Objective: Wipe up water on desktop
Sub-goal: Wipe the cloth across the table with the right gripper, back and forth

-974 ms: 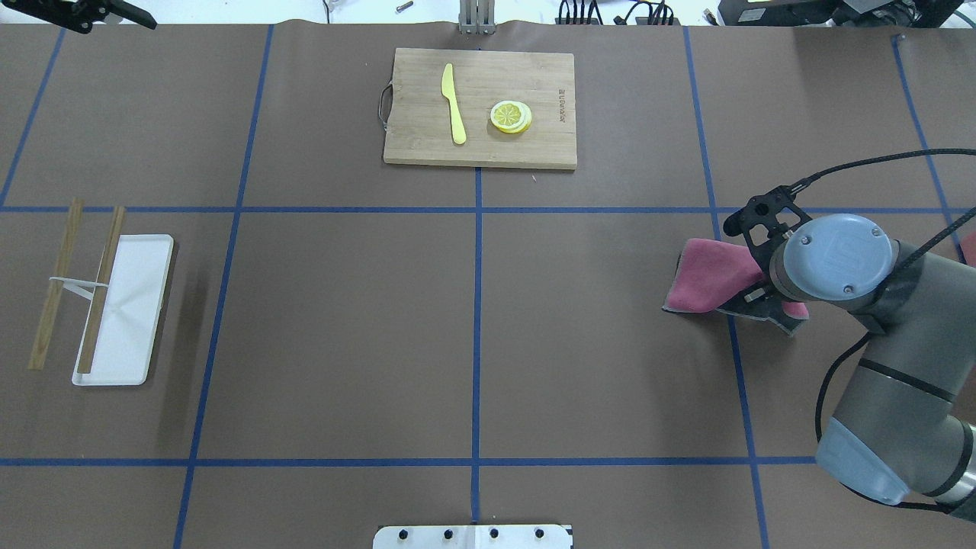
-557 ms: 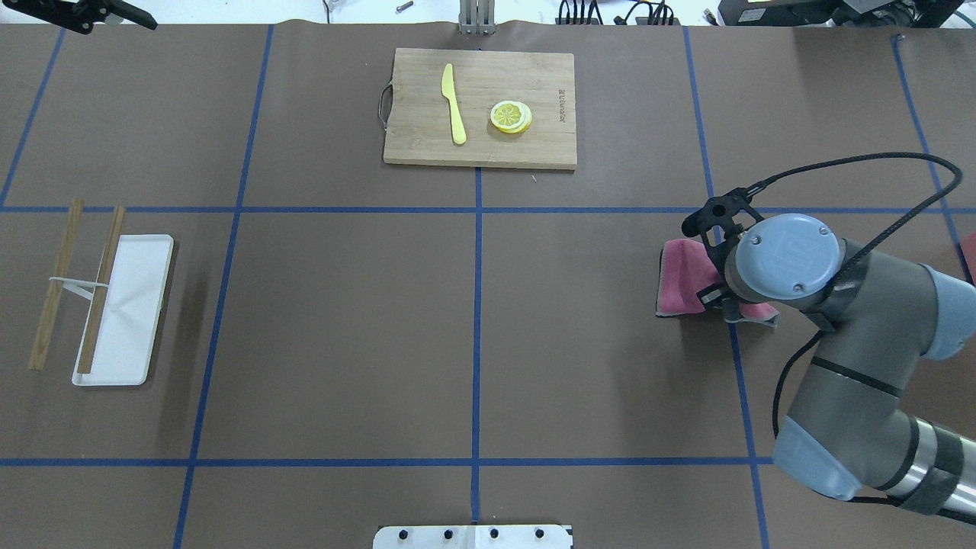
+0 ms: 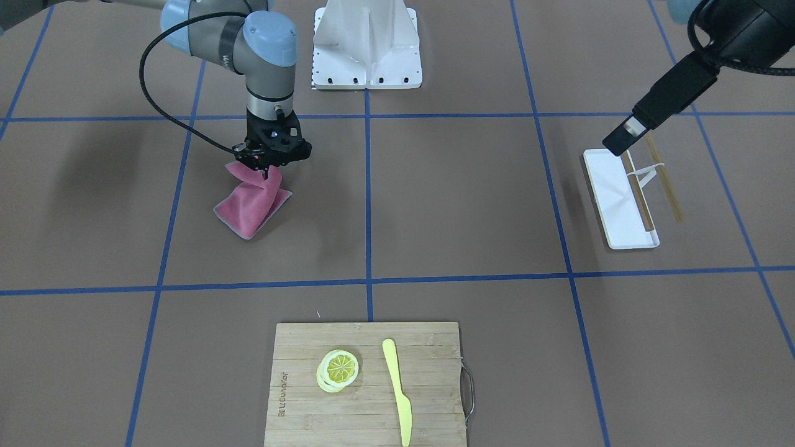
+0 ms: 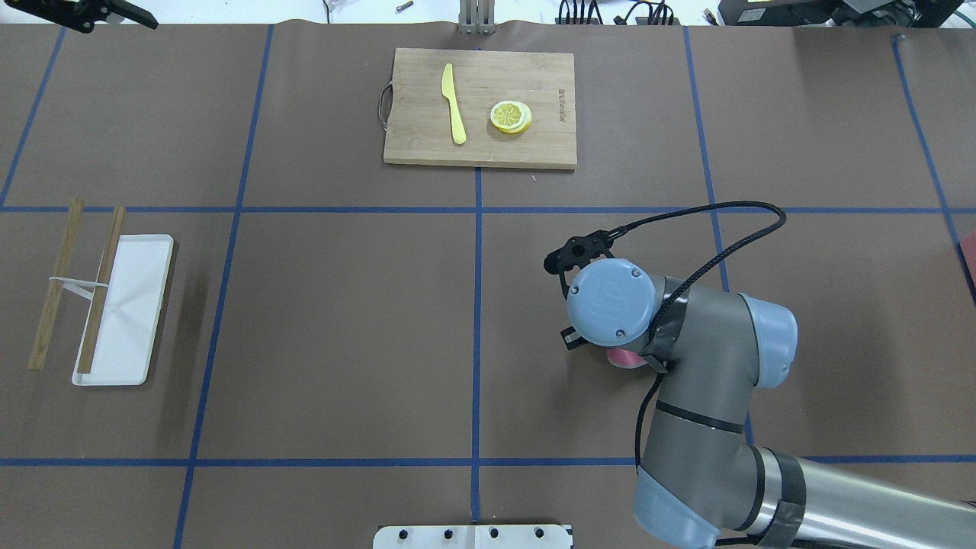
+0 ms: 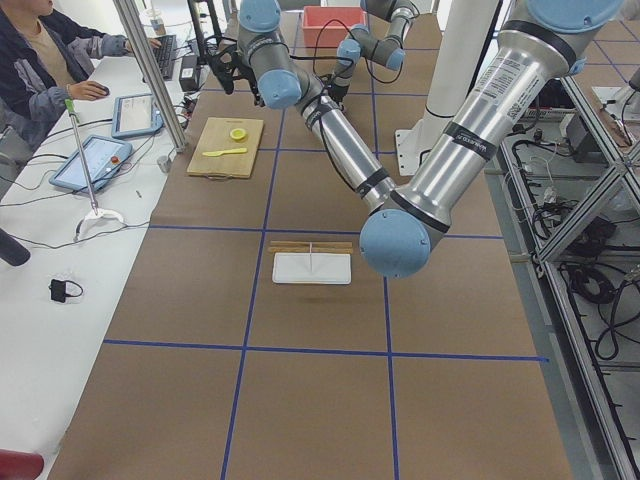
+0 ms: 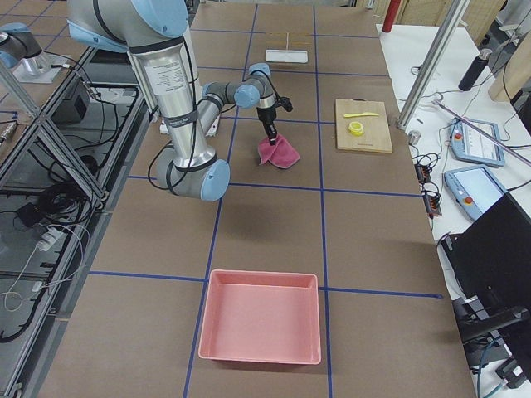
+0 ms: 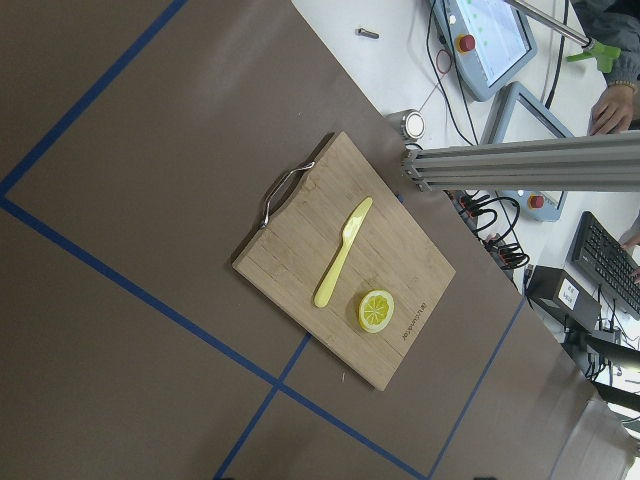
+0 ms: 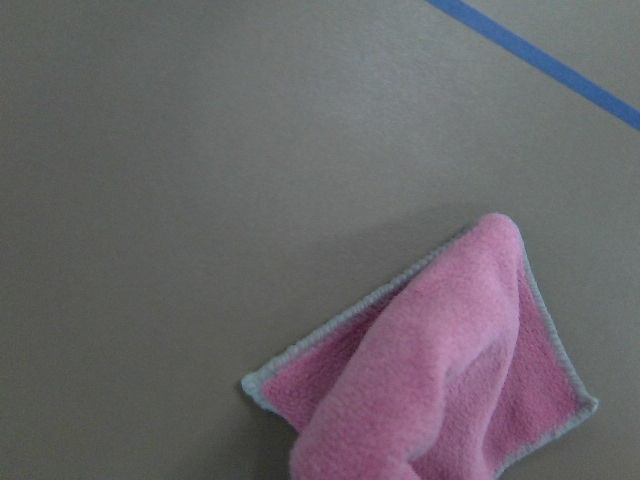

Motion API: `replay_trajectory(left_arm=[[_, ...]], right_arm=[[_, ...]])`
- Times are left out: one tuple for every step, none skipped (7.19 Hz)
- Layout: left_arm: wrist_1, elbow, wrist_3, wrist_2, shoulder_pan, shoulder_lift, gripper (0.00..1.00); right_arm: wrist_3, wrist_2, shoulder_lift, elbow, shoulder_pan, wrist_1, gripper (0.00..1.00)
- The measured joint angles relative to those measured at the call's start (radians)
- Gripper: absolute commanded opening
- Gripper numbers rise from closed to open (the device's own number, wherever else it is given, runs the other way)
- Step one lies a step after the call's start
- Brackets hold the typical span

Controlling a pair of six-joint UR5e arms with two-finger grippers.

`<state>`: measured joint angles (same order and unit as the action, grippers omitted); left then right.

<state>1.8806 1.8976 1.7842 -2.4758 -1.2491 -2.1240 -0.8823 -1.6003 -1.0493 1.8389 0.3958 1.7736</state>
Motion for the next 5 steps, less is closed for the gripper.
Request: replay_trajectory(left_arm=[[0.000, 0.001, 0.000, 0.000, 0.000, 0.000, 0.84], [0.000, 0.003, 0.000, 0.000, 0.000, 0.001, 0.84], [0.000, 0.006, 0.000, 0.000, 0.000, 0.001, 0.84], [0.000, 0.008, 0.000, 0.000, -0.001, 0.001, 0.84], [-0.001, 0.012, 0.000, 0.000, -0.002, 0.001, 0.84]], right_arm=[[-0.023, -0.002, 0.045, -0.023, -0.004, 0.000, 0.00], [-0.046, -0.003, 0.076, -0.046, -0.005, -0.002, 0.00], [-0.057, -0.004, 0.075, -0.057, -0.006, -0.004, 0.00], [-0.056, -0.006, 0.044, -0.056, -0.004, -0.007, 0.00], [-0.047, -0.008, 0.001, -0.049, 0.004, -0.009, 0.00]])
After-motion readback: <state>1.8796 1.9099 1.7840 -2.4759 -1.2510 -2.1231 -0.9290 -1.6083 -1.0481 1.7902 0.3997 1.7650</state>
